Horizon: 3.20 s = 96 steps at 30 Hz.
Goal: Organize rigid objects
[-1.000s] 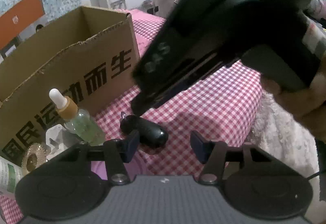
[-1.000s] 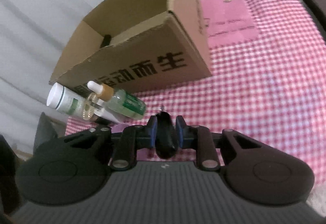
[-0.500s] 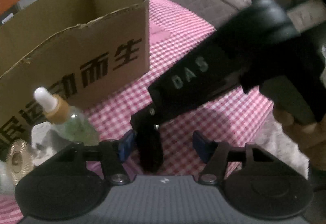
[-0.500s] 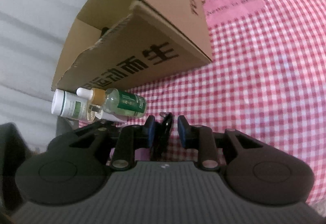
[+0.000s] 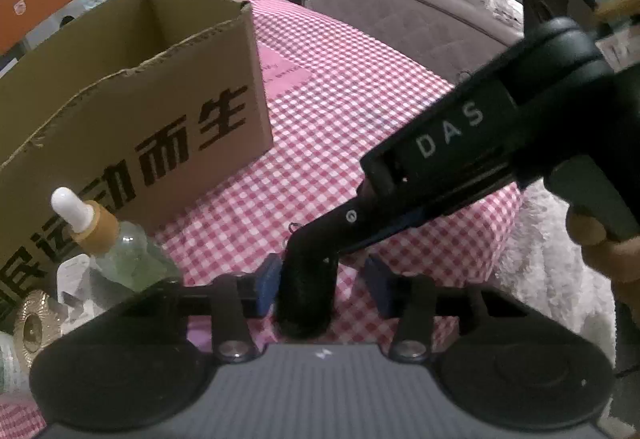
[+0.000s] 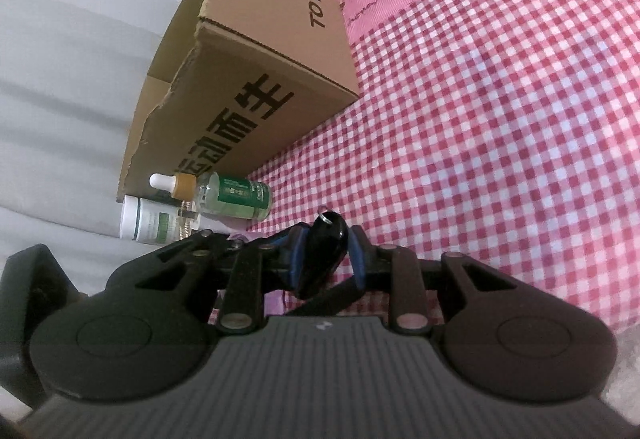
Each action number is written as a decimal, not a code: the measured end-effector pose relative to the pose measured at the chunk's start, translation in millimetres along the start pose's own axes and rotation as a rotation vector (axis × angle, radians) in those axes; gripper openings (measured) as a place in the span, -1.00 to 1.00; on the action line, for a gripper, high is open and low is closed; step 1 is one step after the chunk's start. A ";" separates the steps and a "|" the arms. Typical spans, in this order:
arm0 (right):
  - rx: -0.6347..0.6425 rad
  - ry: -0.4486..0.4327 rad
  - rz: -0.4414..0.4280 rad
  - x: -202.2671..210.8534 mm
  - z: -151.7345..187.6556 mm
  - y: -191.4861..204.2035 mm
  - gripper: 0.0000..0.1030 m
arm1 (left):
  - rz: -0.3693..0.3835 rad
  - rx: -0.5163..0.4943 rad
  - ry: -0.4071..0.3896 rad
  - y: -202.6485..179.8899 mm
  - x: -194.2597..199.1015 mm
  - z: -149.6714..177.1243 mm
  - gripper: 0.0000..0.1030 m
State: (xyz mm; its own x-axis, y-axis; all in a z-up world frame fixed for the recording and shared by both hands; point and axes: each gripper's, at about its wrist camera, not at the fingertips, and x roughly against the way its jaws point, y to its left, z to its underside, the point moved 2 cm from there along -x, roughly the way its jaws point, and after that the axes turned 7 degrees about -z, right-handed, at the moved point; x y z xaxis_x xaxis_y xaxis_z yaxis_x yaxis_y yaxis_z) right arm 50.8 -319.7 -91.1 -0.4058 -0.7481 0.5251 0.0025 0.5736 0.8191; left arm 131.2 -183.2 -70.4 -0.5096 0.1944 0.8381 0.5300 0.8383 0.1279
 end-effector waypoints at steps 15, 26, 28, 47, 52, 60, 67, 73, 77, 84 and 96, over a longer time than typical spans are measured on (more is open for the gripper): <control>0.003 -0.081 -0.008 -39.1 9.1 8.0 -0.69 | -0.005 0.045 -0.001 2.8 4.8 2.8 -0.44; 0.014 -0.120 -0.010 -25.3 20.9 14.4 -0.73 | -0.012 0.052 -0.027 0.5 15.0 5.8 -0.49; 0.023 -0.127 -0.008 -21.2 23.0 19.3 -0.73 | -0.011 0.055 -0.042 1.1 20.7 6.1 -0.49; 0.428 -0.238 -0.105 1.6 2.2 196.9 -0.73 | -0.128 0.150 -0.361 82.6 167.1 -15.7 -0.49; 0.452 -0.155 -0.150 -47.1 -39.1 234.4 -0.72 | -0.169 0.214 -0.303 136.7 162.4 -28.4 -0.49; 0.281 0.089 -0.121 -168.3 -116.2 236.2 -0.73 | -0.127 0.324 -0.055 226.0 91.6 -44.0 -0.49; 0.119 0.248 -0.055 -258.2 -163.9 210.4 -0.73 | -0.127 0.373 0.130 271.8 40.3 -35.2 -0.50; 0.064 0.312 -0.008 -304.2 -185.2 195.4 -0.68 | -0.157 0.347 0.200 277.1 15.5 -36.3 -0.44; 0.027 0.328 -0.002 -319.1 -194.5 187.0 -0.63 | -0.161 0.336 0.191 275.3 13.4 -37.3 -0.42; 0.012 0.323 0.001 -320.4 -192.5 181.5 -0.21 | -0.160 0.340 0.125 272.8 30.3 -40.5 -0.20; 0.114 0.201 -0.067 -244.2 -177.8 208.8 -0.10 | -0.127 0.365 -0.096 251.4 118.6 -38.1 0.11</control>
State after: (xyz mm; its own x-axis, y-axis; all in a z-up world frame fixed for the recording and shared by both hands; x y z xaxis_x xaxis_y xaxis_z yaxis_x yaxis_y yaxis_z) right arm 312.9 -76.7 -7.2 -0.2116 -0.8303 0.5155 -0.1262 0.5463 0.8281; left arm 229.9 31.1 81.4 -0.6257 0.1091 0.7724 0.1914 0.9814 0.0163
